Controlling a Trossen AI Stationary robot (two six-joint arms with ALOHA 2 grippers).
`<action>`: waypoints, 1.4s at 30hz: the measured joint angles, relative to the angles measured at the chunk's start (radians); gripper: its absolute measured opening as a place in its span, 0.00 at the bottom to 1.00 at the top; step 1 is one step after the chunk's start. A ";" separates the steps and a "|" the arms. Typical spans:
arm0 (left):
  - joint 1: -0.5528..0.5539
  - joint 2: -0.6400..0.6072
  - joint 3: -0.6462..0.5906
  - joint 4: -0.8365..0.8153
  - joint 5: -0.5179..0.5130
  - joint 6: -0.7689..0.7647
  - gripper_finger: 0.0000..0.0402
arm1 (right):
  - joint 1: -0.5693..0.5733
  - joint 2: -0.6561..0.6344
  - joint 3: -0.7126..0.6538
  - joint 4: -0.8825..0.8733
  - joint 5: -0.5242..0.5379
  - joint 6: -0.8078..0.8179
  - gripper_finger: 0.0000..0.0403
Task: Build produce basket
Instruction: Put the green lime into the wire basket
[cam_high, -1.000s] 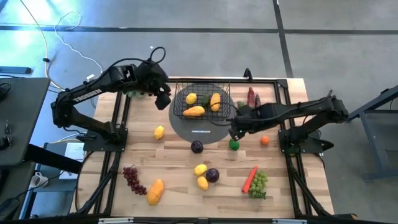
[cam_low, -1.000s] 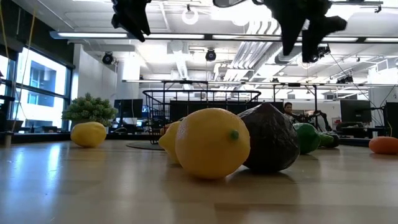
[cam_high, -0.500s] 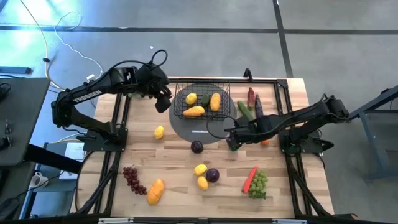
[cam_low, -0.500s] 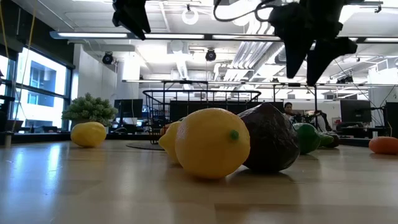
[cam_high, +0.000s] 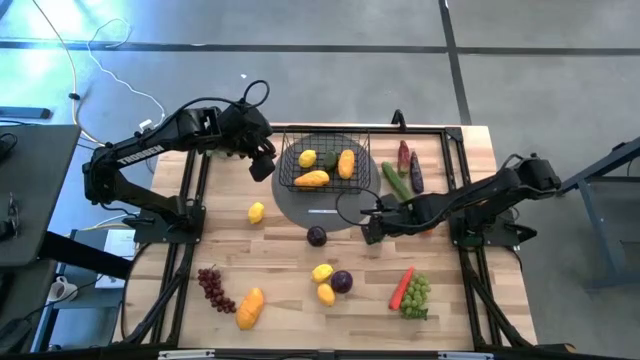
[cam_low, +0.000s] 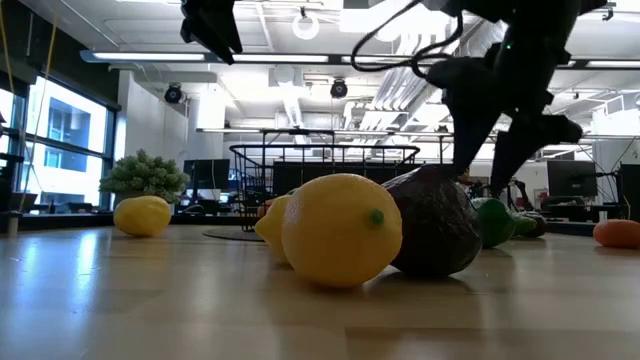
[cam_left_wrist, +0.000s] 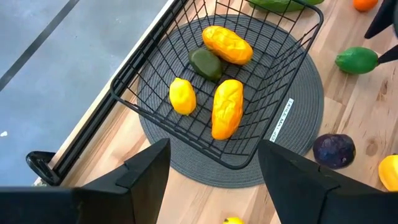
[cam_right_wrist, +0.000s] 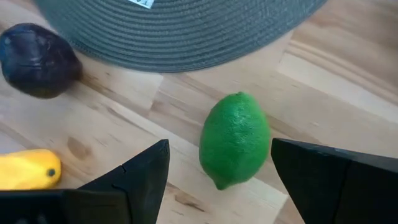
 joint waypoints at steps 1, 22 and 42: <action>0.000 0.000 0.000 0.000 0.000 0.000 0.58 | 0.000 0.000 -0.010 0.005 0.000 0.011 0.65; 0.000 0.000 0.000 0.000 -0.024 -0.023 0.58 | -0.001 0.000 -0.190 0.234 0.008 0.069 0.65; 0.009 0.000 0.000 -0.024 -0.217 0.008 0.58 | -0.036 0.001 -0.188 0.232 -0.078 0.084 0.39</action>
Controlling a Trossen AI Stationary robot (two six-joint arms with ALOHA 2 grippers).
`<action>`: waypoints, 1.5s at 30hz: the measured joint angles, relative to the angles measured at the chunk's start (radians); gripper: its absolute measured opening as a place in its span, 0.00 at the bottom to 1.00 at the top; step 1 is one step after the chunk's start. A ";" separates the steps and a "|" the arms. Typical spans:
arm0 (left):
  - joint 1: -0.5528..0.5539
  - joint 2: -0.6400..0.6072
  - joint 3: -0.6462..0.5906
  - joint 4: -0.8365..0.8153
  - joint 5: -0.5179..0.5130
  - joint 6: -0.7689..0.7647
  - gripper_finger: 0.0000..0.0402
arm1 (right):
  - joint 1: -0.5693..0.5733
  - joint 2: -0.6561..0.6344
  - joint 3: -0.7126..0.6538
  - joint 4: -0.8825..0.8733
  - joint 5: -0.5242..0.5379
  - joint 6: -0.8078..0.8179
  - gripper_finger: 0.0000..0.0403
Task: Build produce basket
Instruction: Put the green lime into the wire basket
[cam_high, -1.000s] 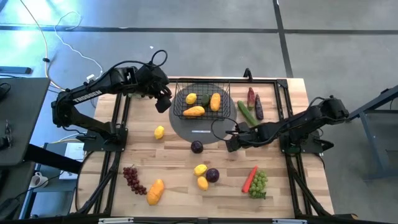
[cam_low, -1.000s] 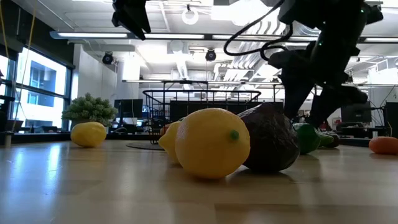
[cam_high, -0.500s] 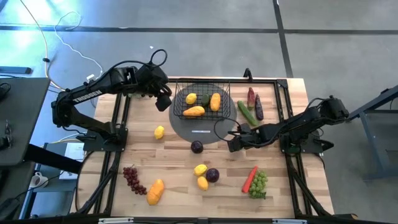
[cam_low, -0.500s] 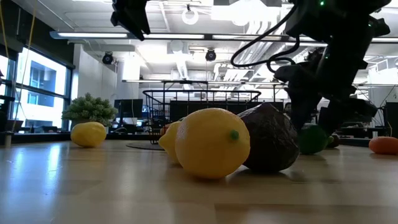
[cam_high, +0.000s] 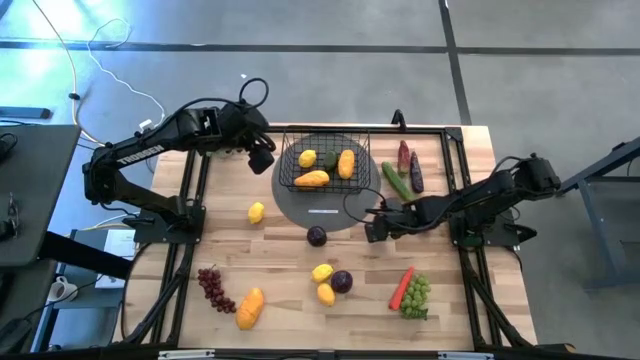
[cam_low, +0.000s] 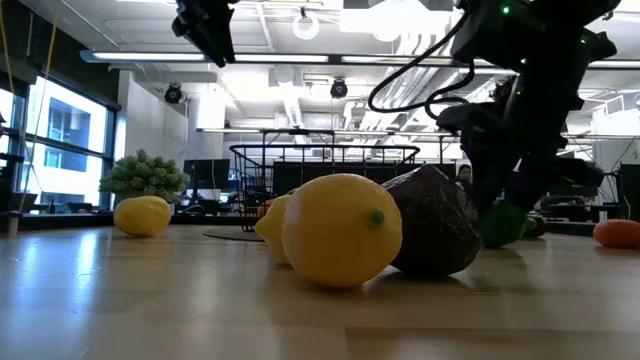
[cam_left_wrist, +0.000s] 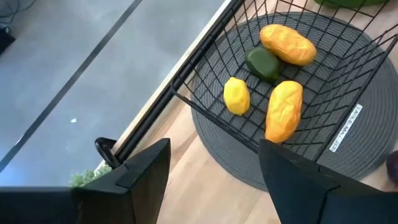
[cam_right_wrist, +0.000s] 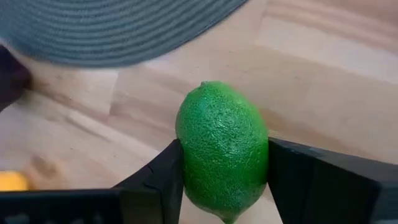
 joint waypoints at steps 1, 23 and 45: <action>0.002 0.000 0.000 0.000 0.000 0.004 0.58 | 0.000 0.000 0.011 0.000 -0.001 -0.003 0.39; 0.098 0.000 0.000 0.002 -0.019 0.005 0.58 | -0.186 -0.003 0.454 -0.019 -0.014 -0.587 0.40; 0.105 0.001 0.000 0.011 0.020 0.005 0.58 | -0.602 0.163 0.496 0.398 -0.222 -1.013 0.40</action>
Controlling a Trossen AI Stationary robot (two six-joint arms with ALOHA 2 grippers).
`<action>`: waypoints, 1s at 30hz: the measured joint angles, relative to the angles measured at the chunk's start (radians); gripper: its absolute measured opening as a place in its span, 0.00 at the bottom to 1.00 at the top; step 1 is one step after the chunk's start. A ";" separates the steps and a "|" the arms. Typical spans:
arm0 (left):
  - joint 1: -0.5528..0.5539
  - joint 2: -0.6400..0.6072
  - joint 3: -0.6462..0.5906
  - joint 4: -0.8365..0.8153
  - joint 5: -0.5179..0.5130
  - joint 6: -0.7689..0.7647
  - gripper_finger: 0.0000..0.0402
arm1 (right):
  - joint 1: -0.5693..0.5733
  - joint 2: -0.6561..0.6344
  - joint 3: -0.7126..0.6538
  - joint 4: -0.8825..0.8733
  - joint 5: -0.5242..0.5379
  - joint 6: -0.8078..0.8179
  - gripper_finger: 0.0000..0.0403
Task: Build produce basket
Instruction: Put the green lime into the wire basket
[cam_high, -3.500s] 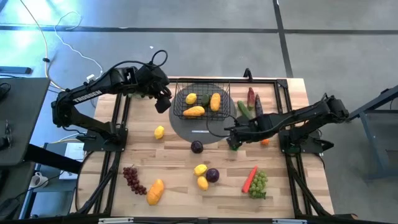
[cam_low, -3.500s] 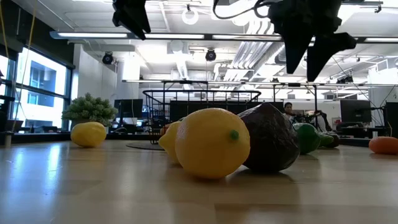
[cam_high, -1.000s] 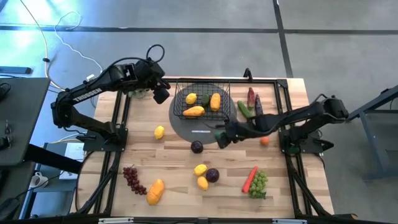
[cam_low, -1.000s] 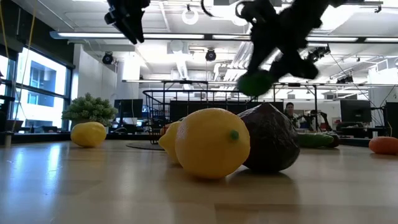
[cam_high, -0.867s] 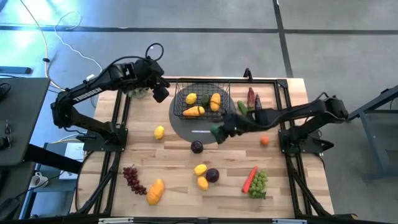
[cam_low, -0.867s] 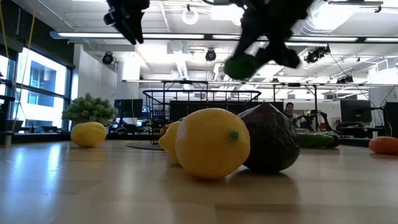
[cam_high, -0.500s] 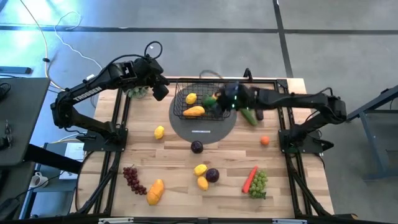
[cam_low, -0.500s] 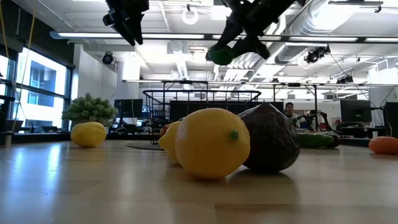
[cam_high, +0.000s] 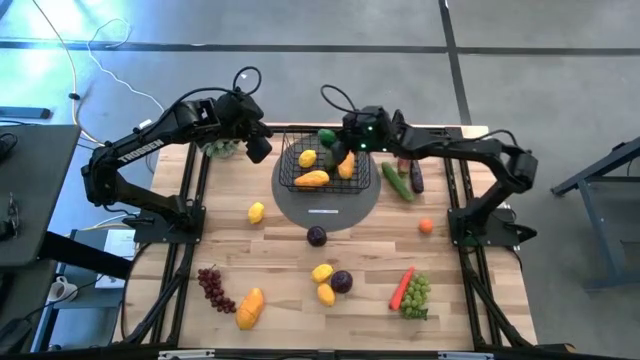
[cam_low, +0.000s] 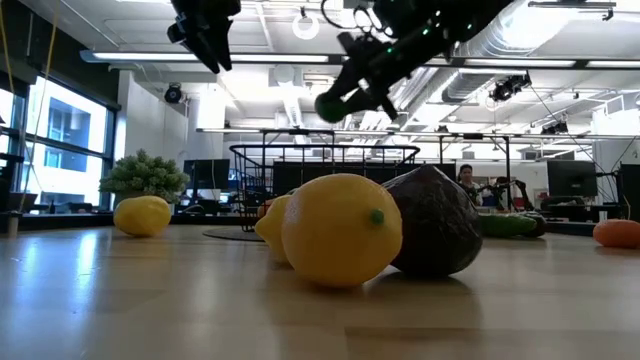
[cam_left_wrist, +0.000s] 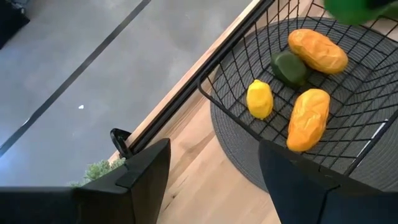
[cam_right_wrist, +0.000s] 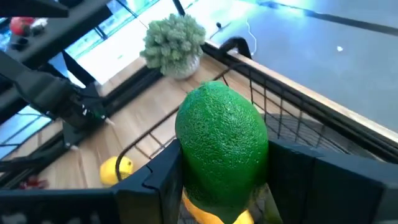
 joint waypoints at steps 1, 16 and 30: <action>0.000 0.000 0.000 0.000 0.003 0.000 0.58 | -0.002 0.015 0.000 0.014 -0.003 0.000 0.40; 0.000 0.000 0.000 -0.002 0.083 0.000 0.58 | -0.005 0.199 0.000 0.069 0.006 -0.041 0.40; -0.024 0.000 0.000 -0.002 0.094 -0.035 0.58 | -0.017 0.210 0.000 0.041 -0.014 -0.093 0.62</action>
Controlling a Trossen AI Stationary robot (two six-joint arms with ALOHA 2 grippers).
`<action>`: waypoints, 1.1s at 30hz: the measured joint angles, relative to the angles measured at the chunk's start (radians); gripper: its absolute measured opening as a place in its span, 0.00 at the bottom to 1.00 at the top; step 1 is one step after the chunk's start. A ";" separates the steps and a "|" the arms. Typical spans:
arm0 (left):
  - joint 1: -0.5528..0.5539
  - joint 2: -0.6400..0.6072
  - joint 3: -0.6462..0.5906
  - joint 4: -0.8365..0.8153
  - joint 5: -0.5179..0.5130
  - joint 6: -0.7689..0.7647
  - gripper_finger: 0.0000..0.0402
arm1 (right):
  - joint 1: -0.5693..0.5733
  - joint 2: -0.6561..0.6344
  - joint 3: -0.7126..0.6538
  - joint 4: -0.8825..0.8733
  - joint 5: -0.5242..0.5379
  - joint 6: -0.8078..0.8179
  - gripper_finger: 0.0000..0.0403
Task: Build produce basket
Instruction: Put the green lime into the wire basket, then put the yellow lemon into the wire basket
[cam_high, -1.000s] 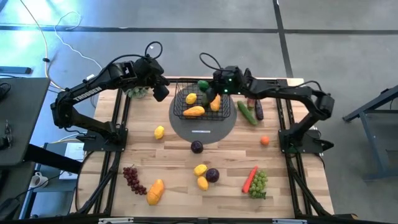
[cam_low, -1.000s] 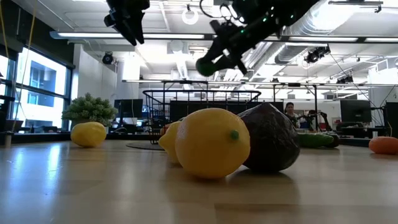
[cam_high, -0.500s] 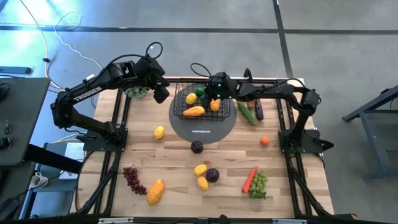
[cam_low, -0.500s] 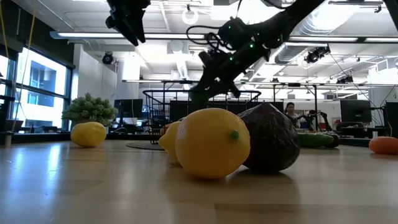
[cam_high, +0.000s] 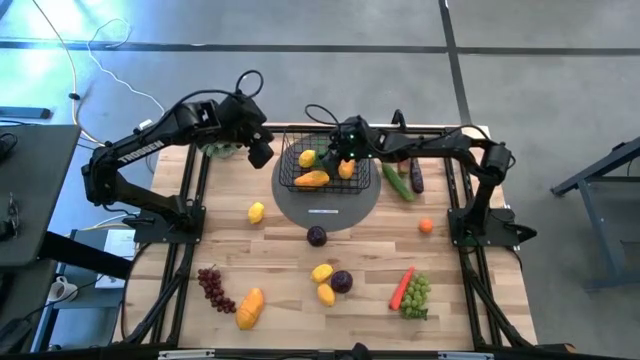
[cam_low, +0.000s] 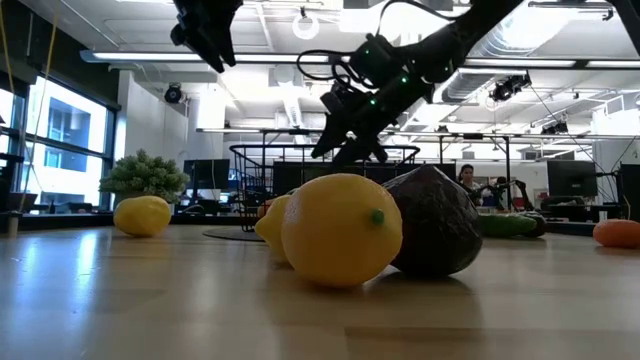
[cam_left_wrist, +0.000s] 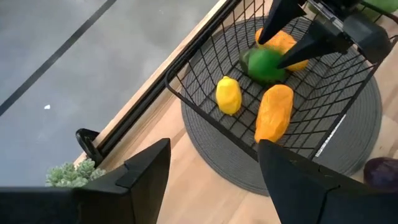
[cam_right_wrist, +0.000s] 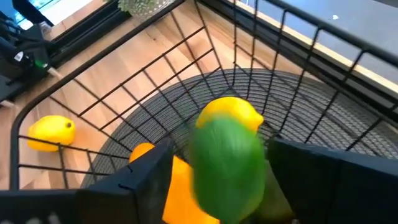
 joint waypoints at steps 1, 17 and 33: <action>-0.004 0.000 0.000 0.000 -0.011 0.000 0.58 | -0.003 0.000 0.002 -0.004 0.000 0.000 0.63; -0.017 0.000 0.000 -0.067 -0.032 -0.204 0.58 | -0.039 -0.002 0.291 -0.412 -0.007 -0.168 0.70; -0.149 -0.001 -0.026 -0.282 0.063 -0.695 0.58 | -0.040 -0.002 0.374 -0.609 -0.006 -0.181 0.70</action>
